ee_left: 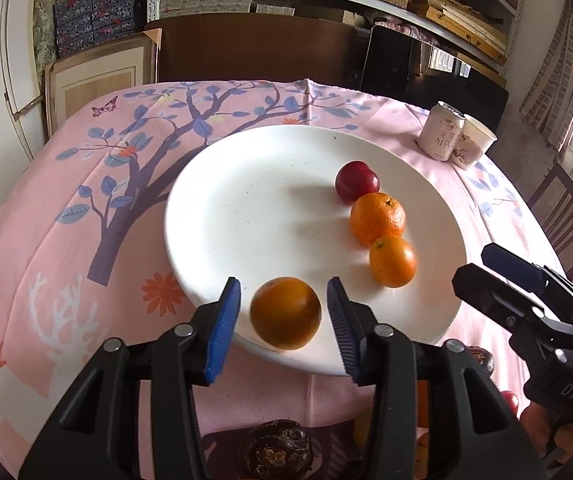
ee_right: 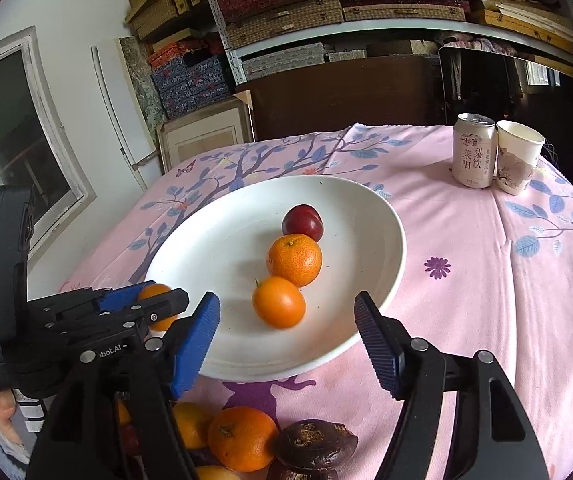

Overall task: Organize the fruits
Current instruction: 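Carry both oranges onto the white plate and open both grippers, then grasp an orange with the left gripper while the right grasps a red plum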

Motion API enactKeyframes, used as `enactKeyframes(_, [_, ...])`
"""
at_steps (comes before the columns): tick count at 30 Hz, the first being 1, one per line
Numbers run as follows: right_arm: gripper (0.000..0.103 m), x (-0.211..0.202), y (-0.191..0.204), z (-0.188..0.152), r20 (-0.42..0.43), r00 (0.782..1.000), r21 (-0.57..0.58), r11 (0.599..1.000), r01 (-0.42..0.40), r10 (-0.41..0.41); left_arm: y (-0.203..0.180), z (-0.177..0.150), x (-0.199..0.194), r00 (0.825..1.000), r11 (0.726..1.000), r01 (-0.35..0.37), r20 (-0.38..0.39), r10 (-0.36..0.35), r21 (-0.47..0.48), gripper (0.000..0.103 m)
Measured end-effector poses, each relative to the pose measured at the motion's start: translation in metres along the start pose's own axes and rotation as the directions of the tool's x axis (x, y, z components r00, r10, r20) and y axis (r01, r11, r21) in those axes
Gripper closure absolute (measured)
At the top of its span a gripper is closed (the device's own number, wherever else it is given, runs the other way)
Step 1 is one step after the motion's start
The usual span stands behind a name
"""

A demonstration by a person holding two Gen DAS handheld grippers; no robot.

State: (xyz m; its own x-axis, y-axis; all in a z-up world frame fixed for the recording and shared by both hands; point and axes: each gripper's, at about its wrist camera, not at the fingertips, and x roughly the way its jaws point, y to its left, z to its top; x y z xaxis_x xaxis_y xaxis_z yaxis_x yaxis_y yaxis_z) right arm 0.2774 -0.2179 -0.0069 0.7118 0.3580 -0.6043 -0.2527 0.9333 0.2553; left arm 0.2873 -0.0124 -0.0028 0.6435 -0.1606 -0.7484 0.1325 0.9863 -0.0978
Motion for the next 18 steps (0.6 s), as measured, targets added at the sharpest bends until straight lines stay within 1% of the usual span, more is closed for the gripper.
enactKeyframes(2, [0.033,-0.003,-0.002,-0.002,0.002,1.000,0.007,1.000,-0.001,0.001,0.001,-0.001,-0.006,1.000,1.000,-0.011,0.021,0.011,0.004,0.053])
enactKeyframes(5, [0.033,-0.010,-0.004,-0.007,0.017,1.000,0.008,1.000,0.019,-0.019,0.004,-0.004,-0.018,0.999,1.000,-0.003,0.045,0.003,0.007,0.049])
enactKeyframes(7, [0.033,-0.013,-0.006,-0.010,0.023,0.999,0.010,0.999,0.032,-0.032,0.007,-0.009,-0.026,0.998,1.000,-0.021,0.064,0.020,0.013,0.047])
enactKeyframes(10, [0.033,-0.022,-0.010,-0.017,0.032,0.999,0.033,0.999,0.018,-0.019,0.017,-0.017,-0.038,0.996,0.999,-0.045,0.079,0.046,-0.013,0.047])
enactKeyframes(12, [0.033,-0.032,-0.010,-0.021,0.048,0.999,0.036,0.999,0.015,-0.017,0.027,-0.025,-0.047,0.995,0.998,-0.043,0.083,0.047,-0.049,0.047])
enactKeyframes(15, [0.033,-0.050,-0.011,-0.028,0.085,0.995,0.026,0.999,0.047,-0.049,0.038,-0.044,-0.057,0.996,0.996,-0.059,0.064,0.064,-0.071,0.047])
enactKeyframes(17, [0.030,-0.060,-0.015,-0.034,0.086,0.995,0.045,0.998,0.040,-0.044,0.042,-0.059,-0.059,0.996,0.994,-0.087,0.029,0.089,-0.067,0.047])
enactKeyframes(18, [0.030,-0.064,-0.017,-0.038,0.088,0.995,0.056,0.998,0.038,-0.043,0.044,-0.067,-0.060,0.996,0.994,-0.085,0.014,0.086,-0.070,0.047])
